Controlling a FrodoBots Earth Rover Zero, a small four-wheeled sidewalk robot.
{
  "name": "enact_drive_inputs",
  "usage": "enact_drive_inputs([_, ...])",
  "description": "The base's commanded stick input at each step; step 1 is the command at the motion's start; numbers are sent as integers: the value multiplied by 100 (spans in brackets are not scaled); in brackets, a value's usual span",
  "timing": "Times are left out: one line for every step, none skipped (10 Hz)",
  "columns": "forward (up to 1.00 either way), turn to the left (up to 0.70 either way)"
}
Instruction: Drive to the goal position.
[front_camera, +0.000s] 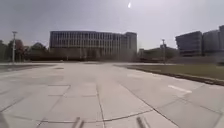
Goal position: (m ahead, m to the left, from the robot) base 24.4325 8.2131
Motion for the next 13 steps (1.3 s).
enact_drive_inputs([70,0])
enact_drive_inputs([70,0])
enact_drive_inputs([70,0])
enact_drive_inputs([70,0])
enact_drive_inputs([70,0])
enact_drive_inputs([70,0])
enact_drive_inputs([70,0])
enact_drive_inputs([70,0])
enact_drive_inputs([70,0])
enact_drive_inputs([70,0])
enact_drive_inputs([70,0])
enact_drive_inputs([70,0])
enact_drive_inputs([70,0])
